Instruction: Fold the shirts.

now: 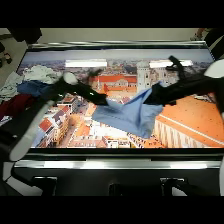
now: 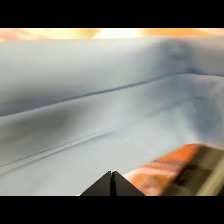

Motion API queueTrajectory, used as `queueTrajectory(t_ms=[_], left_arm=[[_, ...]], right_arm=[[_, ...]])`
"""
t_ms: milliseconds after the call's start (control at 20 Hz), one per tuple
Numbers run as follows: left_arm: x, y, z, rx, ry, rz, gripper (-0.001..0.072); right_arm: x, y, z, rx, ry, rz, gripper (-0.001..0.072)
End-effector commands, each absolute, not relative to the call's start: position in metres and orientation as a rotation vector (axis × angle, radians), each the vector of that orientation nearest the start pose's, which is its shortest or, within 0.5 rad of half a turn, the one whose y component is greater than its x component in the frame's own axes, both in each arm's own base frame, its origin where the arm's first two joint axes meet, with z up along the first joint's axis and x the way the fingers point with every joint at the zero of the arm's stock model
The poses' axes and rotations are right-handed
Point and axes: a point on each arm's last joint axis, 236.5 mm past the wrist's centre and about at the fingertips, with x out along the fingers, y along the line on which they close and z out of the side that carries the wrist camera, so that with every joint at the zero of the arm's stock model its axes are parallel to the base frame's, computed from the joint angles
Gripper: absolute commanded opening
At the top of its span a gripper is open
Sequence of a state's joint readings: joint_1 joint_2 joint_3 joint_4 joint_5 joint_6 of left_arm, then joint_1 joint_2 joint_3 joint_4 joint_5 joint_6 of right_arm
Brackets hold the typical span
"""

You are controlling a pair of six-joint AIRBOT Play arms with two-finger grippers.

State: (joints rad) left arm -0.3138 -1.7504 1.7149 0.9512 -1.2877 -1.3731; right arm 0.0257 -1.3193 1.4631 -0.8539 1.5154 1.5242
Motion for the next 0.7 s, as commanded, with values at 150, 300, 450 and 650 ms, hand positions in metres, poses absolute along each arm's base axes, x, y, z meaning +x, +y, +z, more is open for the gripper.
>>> queueTrajectory(t_ms=[150, 300, 450, 650], left_arm=[[0.458, -0.070, 0.141, -0.193, 1.060, -0.323, 0.0035], [0.453, -0.061, 0.166, -0.190, 0.998, -0.306, 0.0035], [0.449, -0.065, 0.170, -0.176, 0.992, -0.320, 0.0035], [0.454, -0.067, 0.173, -0.169, 0.968, -0.322, 0.0035]], right_arm=[[0.421, 0.301, 0.040, 0.682, 1.301, 0.730, 0.0042], [0.433, 0.333, -0.002, 0.897, 1.377, 0.681, 0.0506], [0.431, 0.301, 0.000, 0.887, 1.424, 0.692, 0.0557], [0.421, 0.161, 0.003, 0.663, 1.493, 0.446, 0.0557]])
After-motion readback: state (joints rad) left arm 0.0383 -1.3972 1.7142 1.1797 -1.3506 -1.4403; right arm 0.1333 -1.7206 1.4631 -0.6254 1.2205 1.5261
